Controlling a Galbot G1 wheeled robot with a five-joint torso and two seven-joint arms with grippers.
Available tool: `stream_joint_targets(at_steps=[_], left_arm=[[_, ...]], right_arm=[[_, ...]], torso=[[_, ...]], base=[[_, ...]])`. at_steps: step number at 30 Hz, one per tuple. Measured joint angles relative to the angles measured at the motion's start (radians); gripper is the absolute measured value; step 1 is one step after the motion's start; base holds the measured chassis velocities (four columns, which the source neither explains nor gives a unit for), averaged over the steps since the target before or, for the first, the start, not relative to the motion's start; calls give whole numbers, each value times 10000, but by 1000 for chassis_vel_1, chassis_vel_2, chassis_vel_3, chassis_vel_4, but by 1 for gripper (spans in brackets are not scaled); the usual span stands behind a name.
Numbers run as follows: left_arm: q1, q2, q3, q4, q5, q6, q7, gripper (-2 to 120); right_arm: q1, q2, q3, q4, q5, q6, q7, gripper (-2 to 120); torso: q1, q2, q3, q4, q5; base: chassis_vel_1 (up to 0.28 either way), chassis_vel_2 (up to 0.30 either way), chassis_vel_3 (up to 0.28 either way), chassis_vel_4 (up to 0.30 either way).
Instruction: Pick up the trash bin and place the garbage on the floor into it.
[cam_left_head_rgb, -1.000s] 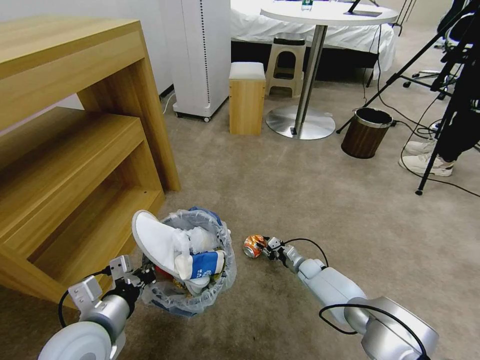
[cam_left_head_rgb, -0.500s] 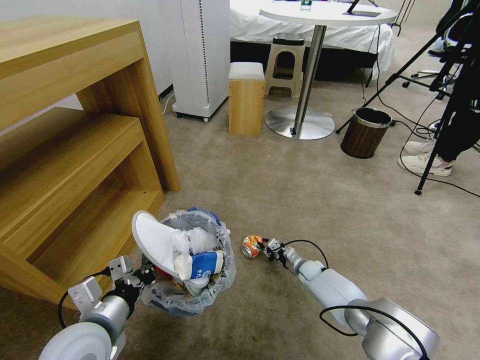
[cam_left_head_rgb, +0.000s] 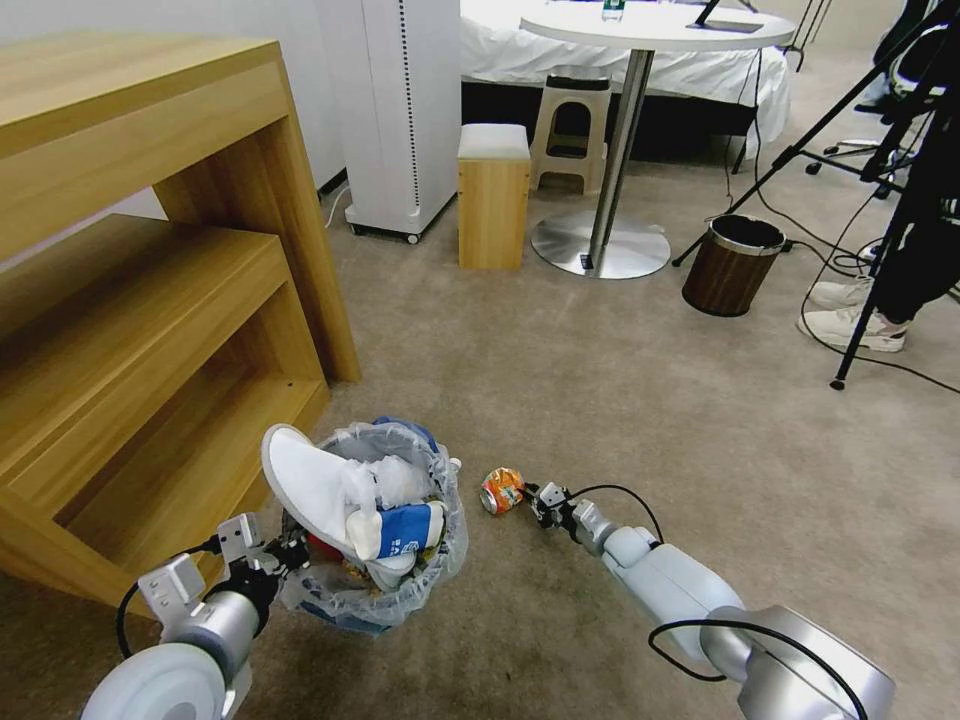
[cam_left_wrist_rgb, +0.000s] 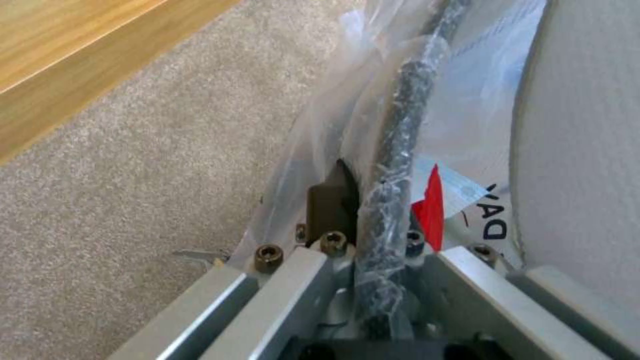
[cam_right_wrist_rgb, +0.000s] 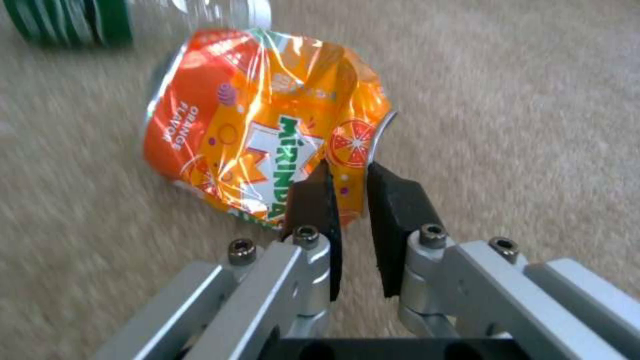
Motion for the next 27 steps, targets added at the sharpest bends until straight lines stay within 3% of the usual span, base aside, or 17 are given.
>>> stream_joint_targets(at_steps=[5, 8, 15, 17, 22, 27], left_arm=[[-29, 0, 0, 98, 45, -1, 5, 0], [-81, 2, 22, 165, 59, -1, 7, 0], [-108, 14, 10, 270, 68, -1, 5, 0], [-128, 65, -20, 343, 52, -1, -8, 0], [-151, 83, -20, 425, 39, -1, -10, 0], [-210, 56, 38, 520, 61, 3, -22, 0]], right_arm=[[-160, -455, -232, 987, 747, 100, -20, 10], [-343, -1076, -393, 2253, 1343, 123, 13, 10], [-501, -1940, -440, 3564, 1698, 219, 32, 10], [-586, -2562, -441, 4419, 1917, 426, -105, 10], [-642, -2983, -443, 5122, 2127, 649, -299, 10], [-560, -3645, -481, 6946, 2888, 1079, -1159, 10]], torso=[[0, 0, 0, 1, -1], [0, 0, 0, 1, 1], [0, 0, -1, -1, 0], [0, 1, -1, -1, -4], [0, 1, -1, -2, 0], [0, 0, -3, -2, -1]], base=[[0, 0, 0, 0], [0, 0, 0, 0], [0, 0, 0, 0], [0, 0, 0, 0], [0, 0, 0, 0], [0, 0, 0, 0]])
